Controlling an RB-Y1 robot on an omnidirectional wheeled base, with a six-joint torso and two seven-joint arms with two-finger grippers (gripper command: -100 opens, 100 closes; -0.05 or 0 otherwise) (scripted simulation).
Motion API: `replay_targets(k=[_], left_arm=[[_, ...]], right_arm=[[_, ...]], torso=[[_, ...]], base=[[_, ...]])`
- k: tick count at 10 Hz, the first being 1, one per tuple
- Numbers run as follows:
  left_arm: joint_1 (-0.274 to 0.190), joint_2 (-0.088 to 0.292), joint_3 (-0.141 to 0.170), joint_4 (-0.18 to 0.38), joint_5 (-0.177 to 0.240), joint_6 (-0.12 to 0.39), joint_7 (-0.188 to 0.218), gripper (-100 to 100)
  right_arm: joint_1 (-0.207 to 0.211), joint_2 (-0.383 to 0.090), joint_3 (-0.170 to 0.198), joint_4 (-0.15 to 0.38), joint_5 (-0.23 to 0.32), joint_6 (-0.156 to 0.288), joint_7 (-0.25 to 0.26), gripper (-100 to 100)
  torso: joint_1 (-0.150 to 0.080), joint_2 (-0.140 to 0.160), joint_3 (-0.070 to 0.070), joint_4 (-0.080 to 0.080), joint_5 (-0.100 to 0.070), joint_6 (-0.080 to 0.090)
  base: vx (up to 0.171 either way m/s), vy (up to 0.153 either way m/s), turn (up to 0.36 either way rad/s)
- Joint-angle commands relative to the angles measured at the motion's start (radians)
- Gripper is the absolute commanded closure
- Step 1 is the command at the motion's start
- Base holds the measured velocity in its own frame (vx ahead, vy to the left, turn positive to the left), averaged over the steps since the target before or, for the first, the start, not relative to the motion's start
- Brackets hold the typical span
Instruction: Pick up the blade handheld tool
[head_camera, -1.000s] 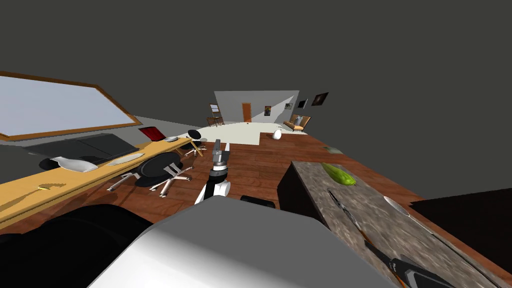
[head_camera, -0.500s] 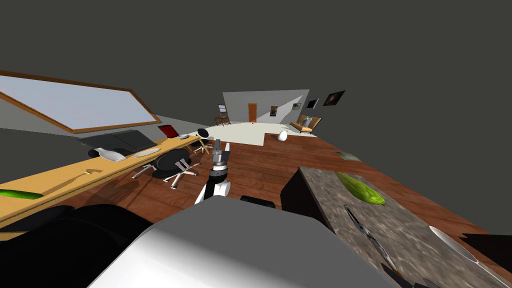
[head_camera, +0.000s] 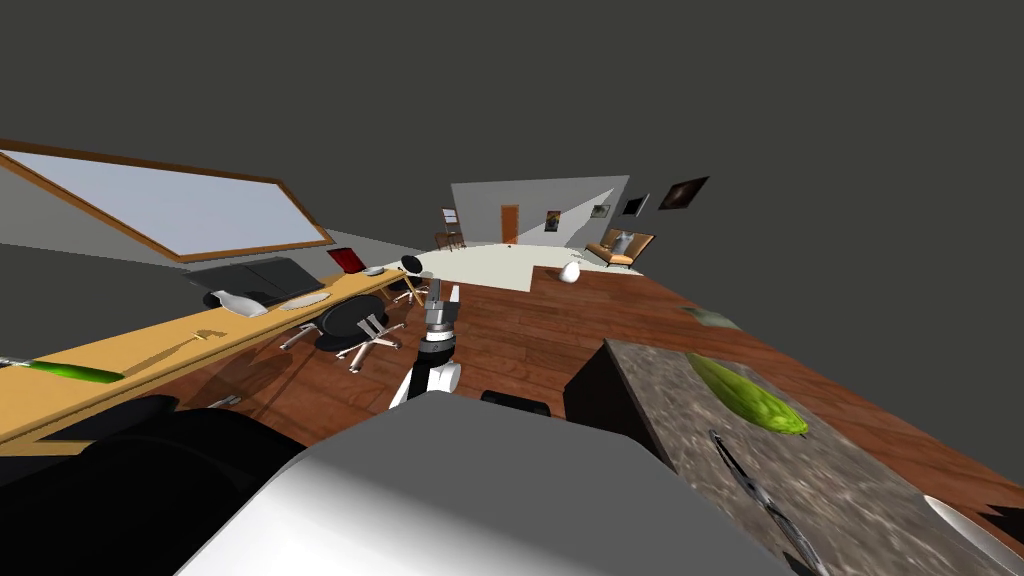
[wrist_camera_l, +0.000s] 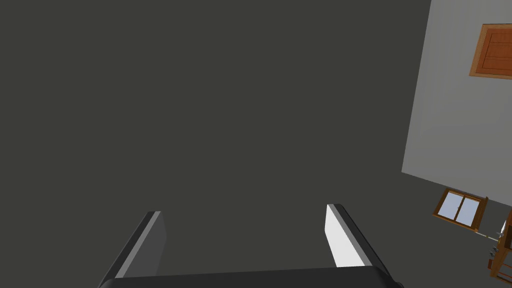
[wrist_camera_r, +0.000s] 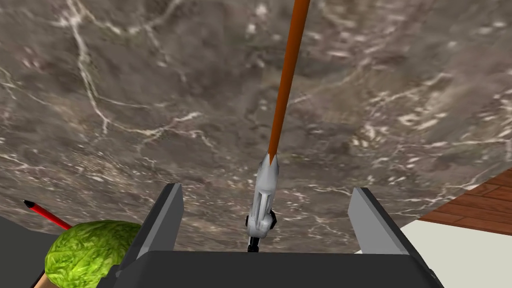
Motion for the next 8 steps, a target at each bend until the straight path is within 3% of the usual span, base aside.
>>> replay_targets(k=[1,4,6,7,8], left_arm=[[0.000,0.000,0.000,0.000,0.000,0.000,0.000,0],[0.000,0.000,0.000,0.000,0.000,0.000,0.000,0],[0.000,0.000,0.000,0.000,0.000,0.000,0.000,0],[0.000,0.000,0.000,0.000,0.000,0.000,0.000,0],[0.000,0.000,0.000,0.000,0.000,0.000,0.000,0]], right_arm=[[-0.041,0.012,0.031,0.025,0.026,0.002,-0.025,-100],[-0.110,0.032,0.083,0.068,0.070,0.005,-0.067,-100],[-0.115,0.033,0.087,0.071,0.072,0.004,-0.066,-100],[-0.117,0.034,0.089,0.073,0.073,0.005,-0.069,100],[-0.117,0.034,0.089,0.073,0.073,0.005,-0.069,100]], torso=[[0.000,0.000,0.000,0.000,0.000,0.000],[0.000,0.003,0.002,0.001,0.000,0.000],[0.000,0.003,0.002,0.001,0.000,0.000],[0.000,0.002,0.001,0.001,0.000,0.000],[0.000,0.001,0.001,0.000,0.000,0.000]], base=[[-0.014,0.002,0.117],[-0.029,0.004,0.109],[-0.018,0.003,0.039],[0.000,0.000,0.000],[0.000,0.000,0.000]])
